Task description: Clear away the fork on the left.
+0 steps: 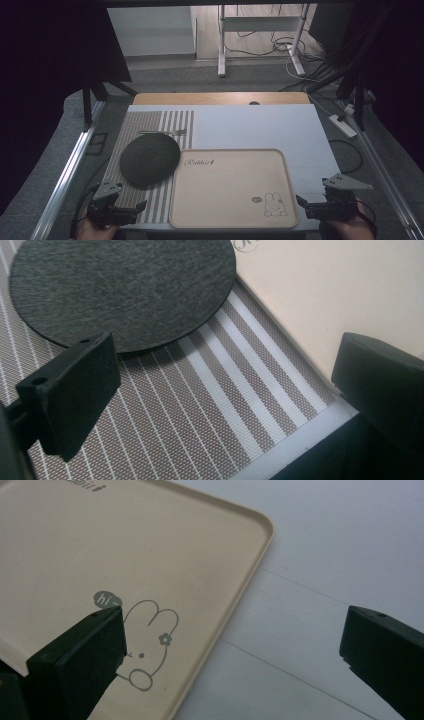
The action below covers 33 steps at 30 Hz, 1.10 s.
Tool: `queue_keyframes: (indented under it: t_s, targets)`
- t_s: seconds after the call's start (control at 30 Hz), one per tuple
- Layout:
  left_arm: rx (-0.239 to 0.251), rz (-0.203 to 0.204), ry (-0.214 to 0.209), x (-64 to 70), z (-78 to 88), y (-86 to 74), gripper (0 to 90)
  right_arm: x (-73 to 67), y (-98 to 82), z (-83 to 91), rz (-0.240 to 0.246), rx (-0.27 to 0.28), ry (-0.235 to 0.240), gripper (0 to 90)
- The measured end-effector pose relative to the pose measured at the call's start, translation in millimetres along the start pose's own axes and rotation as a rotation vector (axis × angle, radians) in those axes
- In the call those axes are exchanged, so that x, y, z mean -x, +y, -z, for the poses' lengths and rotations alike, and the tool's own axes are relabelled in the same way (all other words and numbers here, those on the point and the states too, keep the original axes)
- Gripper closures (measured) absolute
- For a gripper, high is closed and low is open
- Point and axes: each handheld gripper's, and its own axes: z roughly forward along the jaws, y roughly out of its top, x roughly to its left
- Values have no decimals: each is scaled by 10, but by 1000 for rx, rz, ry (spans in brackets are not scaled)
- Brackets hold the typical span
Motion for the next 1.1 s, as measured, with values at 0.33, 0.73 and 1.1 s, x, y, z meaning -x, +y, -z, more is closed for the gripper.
queue_keyframes:
  t_s: [0.33, 0.73, 1.1]
  targets:
    - [-30, -16, -33, -4, -30, 13, 22, -1, 5, -16, 6, -24, 9, 0]
    - [-23, 9, -66, -45, -26, 11, 25, 6, 5, -27, 3, -30, 21, 0]
    - [4, 17, -85, -80, -41, 46, 0, 1, 5, -18, 8, -26, 11, 0]
